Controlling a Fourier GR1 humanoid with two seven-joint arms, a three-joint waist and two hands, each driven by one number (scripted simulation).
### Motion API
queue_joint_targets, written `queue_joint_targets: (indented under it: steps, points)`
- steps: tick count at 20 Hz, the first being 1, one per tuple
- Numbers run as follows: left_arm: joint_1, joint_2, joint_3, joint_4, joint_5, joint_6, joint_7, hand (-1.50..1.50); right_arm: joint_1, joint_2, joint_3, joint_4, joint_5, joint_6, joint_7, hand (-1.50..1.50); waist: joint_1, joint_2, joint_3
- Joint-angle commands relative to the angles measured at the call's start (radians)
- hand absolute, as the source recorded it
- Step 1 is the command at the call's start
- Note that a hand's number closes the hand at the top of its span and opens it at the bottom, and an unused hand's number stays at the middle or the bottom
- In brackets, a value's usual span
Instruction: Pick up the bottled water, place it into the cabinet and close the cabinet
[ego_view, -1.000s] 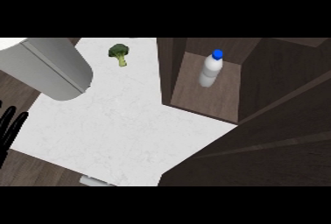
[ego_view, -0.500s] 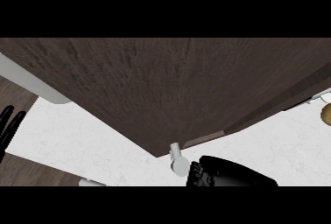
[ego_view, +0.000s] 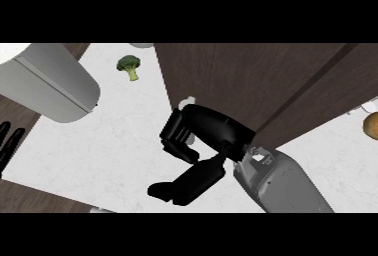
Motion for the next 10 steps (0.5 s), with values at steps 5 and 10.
queue_joint_targets:
  steps: [5, 10]
  points:
    - [0.024, -0.003, 0.033, 0.053, 0.007, -0.035, -0.022, -1.50, -0.312, 0.027, -0.118, 0.341, 0.067, -0.251, -0.084, 1.50, -0.032, -0.005, 0.003]
    - [0.029, -0.007, 0.028, 0.036, 0.000, -0.044, -0.022, -1.50, -0.428, 0.027, -0.172, 0.514, 0.057, -0.375, -0.173, 1.50, -0.037, 0.000, 0.006]
